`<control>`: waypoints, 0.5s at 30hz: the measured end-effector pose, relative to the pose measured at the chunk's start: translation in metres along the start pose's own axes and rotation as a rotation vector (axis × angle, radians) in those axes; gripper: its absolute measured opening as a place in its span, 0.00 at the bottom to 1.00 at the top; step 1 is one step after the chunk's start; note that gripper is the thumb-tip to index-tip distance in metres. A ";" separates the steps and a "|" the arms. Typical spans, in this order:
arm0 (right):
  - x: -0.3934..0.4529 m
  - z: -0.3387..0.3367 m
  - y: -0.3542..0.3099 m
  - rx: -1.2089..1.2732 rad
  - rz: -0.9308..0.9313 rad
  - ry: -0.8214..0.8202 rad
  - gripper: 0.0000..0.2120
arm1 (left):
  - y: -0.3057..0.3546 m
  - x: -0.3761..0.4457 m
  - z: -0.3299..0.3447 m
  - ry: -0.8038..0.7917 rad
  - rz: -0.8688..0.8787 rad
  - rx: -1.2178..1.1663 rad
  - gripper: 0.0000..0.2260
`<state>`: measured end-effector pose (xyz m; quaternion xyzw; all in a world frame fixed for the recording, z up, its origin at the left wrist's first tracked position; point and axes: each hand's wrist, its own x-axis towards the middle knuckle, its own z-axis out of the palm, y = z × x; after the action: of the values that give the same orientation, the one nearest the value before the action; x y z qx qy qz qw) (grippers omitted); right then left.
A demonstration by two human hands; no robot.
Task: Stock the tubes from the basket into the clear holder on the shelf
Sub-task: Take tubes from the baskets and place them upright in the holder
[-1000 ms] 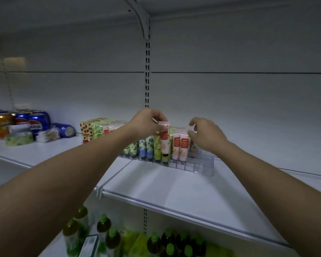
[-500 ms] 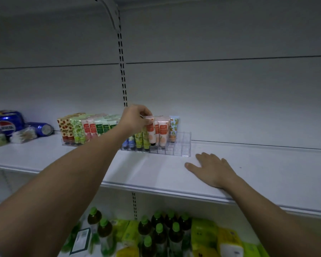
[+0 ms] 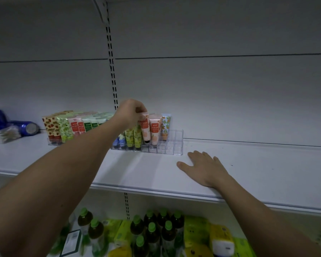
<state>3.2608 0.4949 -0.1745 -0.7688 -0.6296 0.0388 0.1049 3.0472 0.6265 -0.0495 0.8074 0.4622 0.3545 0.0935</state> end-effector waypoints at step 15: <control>0.001 0.001 0.001 -0.011 0.000 0.002 0.39 | -0.001 0.002 -0.008 -0.112 0.002 0.021 0.04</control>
<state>3.2615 0.4956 -0.1760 -0.7693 -0.6299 0.0344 0.1014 3.0415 0.6274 -0.0431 0.8273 0.4592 0.3039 0.1107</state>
